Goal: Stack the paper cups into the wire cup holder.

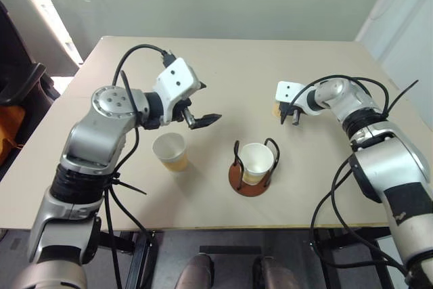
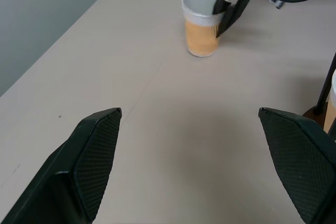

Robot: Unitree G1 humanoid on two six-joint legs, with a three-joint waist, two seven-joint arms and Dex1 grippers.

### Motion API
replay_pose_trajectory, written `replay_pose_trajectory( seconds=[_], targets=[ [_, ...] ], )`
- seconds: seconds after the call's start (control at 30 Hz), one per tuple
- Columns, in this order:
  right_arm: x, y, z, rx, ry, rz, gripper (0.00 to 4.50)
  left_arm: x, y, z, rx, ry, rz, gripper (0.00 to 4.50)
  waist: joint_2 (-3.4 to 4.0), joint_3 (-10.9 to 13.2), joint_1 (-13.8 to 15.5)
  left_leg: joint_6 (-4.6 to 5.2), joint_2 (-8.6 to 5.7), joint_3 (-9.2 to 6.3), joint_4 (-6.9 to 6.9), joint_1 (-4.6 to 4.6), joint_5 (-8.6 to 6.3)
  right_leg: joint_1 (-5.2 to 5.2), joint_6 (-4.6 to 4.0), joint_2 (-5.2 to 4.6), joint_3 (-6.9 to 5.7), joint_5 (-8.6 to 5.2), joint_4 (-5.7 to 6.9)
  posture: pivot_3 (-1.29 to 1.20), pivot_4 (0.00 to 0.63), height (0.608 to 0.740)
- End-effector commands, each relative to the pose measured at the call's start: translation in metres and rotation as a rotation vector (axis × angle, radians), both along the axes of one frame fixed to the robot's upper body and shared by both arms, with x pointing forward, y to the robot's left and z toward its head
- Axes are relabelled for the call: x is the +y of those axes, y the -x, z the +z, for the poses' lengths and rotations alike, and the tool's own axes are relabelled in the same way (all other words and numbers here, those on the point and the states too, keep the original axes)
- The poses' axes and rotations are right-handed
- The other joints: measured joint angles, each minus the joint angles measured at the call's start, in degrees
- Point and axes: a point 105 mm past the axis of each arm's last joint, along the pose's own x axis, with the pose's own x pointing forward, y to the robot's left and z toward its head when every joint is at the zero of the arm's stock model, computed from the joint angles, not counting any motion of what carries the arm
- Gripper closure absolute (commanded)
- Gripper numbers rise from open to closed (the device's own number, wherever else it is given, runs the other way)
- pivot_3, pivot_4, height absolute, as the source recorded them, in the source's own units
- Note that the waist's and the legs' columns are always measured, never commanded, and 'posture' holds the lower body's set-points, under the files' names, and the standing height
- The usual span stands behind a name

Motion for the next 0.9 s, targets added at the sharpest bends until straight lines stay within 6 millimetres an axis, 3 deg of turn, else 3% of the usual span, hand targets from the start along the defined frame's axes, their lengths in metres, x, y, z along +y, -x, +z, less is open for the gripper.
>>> replay_pose_trajectory(
  seconds=[0.03, 0.2, 0.3, 0.37, 0.43, 0.57, 0.73, 0.9],
  targets=[
    [0.003, 0.006, 0.029, -0.02, -0.014, 0.095, 4.49, 0.0, 0.003, 0.015, -0.057, 0.016, -0.009, 0.0, 0.0, 0.0, 0.0, 0.06, 0.0, 0.0, -0.01, 0.0, 0.0, 0.0, 0.0, 0.0, 0.0, 0.0, 0.01, 0.0, 0.15, 0.74],
    [0.02, 0.036, 0.091, 0.001, -0.113, 0.346, 4.49, 0.004, 0.018, 0.029, -0.048, 0.044, -0.12, 0.0, 0.06, 0.0, 0.0, 0.34, 0.01, 0.03, -0.02, -0.06, -0.1, -0.02, 0.0, 0.02, -0.01, 0.0, 0.02, 0.0, 0.15, 0.74],
    [0.029, 0.07, 0.126, 0.014, -0.159, 0.525, 4.49, 0.013, 0.045, 0.029, 0.036, 0.022, -0.267, 0.0, 0.05, 0.0, -0.3, -0.22, 0.09, 0.03, -0.05, -0.04, 0.14, -0.02, -0.02, 0.13, -0.02, -0.01, -0.02, 0.0, 0.15, 0.74],
    [0.037, 0.101, 0.139, 0.013, -0.156, 0.628, 4.49, 0.022, 0.063, 0.025, 0.112, -0.008, -0.348, 0.0, 0.06, 0.0, -0.3, -0.32, 0.23, 0.05, -0.09, -0.12, 0.16, -0.03, -0.05, 0.31, -0.01, -0.03, -0.03, 0.0, 0.15, 0.74],
    [0.044, 0.126, 0.136, 0.039, -0.122, 0.708, 4.49, 0.03, 0.068, 0.019, 0.162, -0.035, -0.361, 0.0, 0.02, 0.0, -0.1, -0.44, 0.46, 0.04, -0.04, -0.2, 0.23, 0.03, -0.19, 0.6, 0.0, -0.12, -0.08, 0.0, 0.15, 0.74],
    [0.054, 0.157, 0.128, 0.102, -0.092, 0.802, 4.49, 0.038, 0.073, 0.013, 0.206, -0.057, -0.367, 0.0, 0.0, 0.0, -0.2, -0.55, 0.61, -0.04, -0.02, 0.05, 0.11, 0.17, -0.65, 0.72, 0.03, -0.5, -0.11, 0.0, 0.15, 0.74],
    [0.067, 0.174, 0.112, 0.143, 0.001, 0.911, 4.49, 0.043, 0.075, 0.005, 0.236, -0.083, -0.354, 0.0, 0.01, 0.0, -0.6, -0.08, 0.74, -0.03, -0.11, 0.17, -0.16, 0.14, -0.74, 0.73, 0.02, -0.66, 0.05, 0.0, 0.15, 0.74],
    [0.068, 0.172, 0.099, 0.152, 0.1, 0.956, 4.49, 0.043, 0.074, 0.002, 0.238, -0.086, -0.347, 0.0, 0.01, 0.0, -0.7, 0.2, 0.76, -0.04, 0.02, 0.25, -0.06, 0.13, -0.93, 0.75, 0.01, -0.61, 0.3, 0.0, 0.15, 0.74]
  ],
)
